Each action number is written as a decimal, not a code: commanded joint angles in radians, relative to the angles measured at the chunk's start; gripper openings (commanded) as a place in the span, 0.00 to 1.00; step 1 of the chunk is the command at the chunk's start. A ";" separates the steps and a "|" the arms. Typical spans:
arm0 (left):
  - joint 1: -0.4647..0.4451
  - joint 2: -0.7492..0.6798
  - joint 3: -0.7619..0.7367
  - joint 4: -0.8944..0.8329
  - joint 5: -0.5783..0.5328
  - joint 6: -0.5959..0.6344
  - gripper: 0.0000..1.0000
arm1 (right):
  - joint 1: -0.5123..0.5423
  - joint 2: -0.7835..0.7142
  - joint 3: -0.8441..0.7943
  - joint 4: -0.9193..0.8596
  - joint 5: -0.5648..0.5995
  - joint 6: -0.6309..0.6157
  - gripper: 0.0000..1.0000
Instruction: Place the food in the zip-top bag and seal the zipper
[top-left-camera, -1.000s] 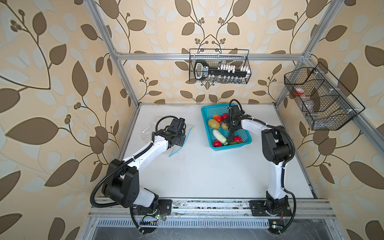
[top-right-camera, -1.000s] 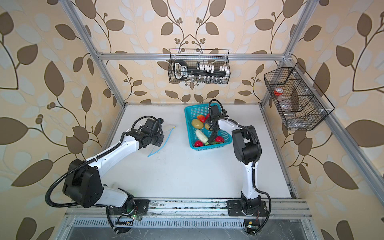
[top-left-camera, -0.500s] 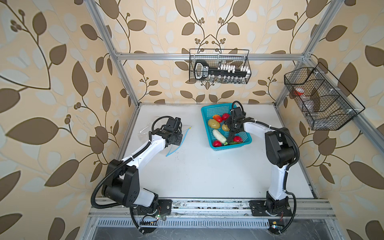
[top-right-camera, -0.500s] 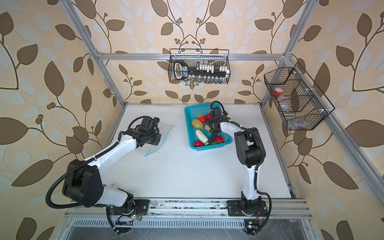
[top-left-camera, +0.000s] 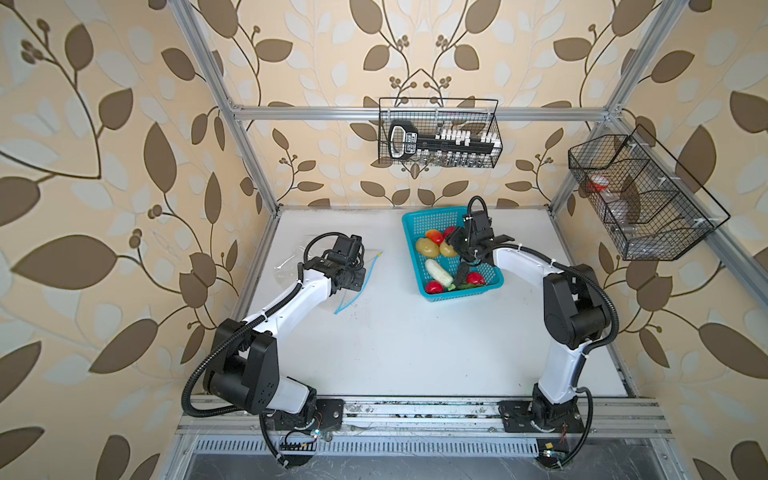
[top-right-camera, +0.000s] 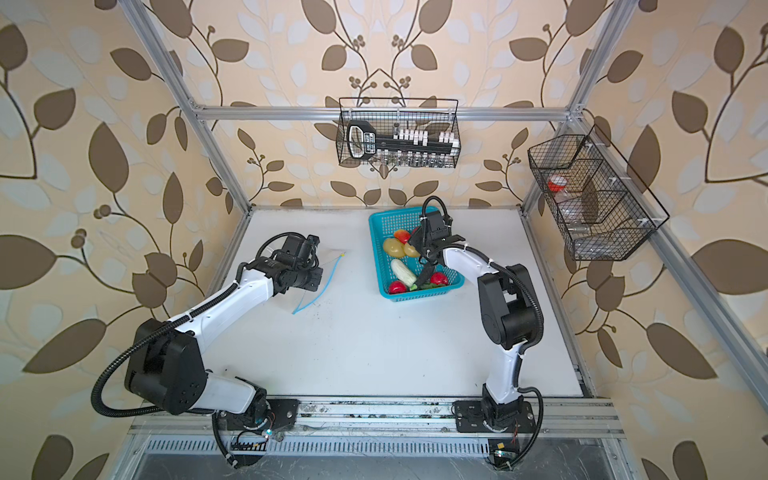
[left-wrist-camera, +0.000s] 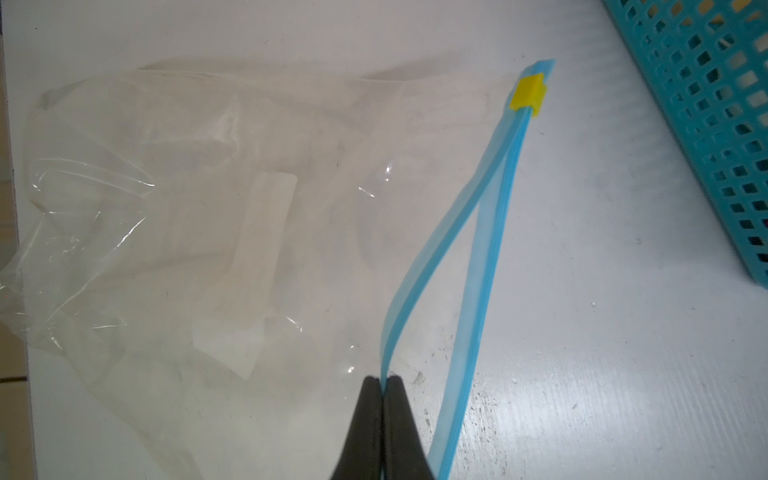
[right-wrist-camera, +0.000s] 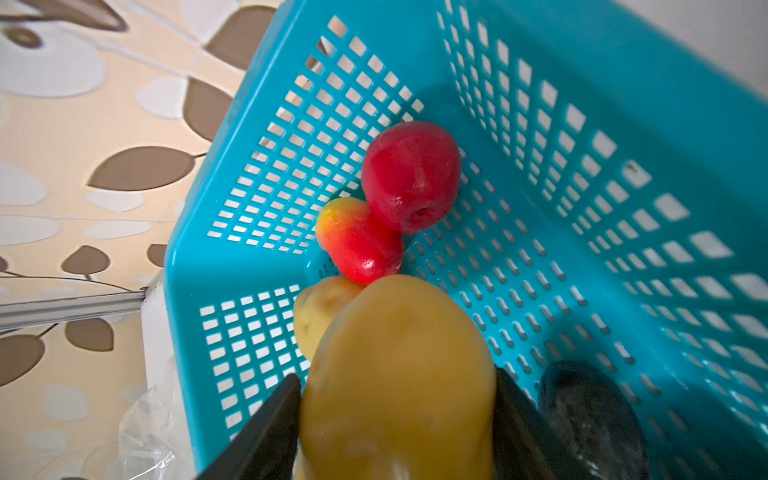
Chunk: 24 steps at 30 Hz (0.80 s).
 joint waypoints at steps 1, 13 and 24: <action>0.011 -0.013 0.034 -0.015 0.024 -0.010 0.00 | 0.010 -0.054 -0.015 -0.013 -0.021 -0.024 0.38; 0.011 -0.017 0.056 -0.034 0.056 -0.009 0.00 | 0.033 -0.182 -0.098 0.024 -0.010 -0.022 0.35; 0.011 0.037 0.144 -0.093 0.074 -0.004 0.00 | 0.034 -0.239 -0.182 0.061 -0.020 -0.054 0.34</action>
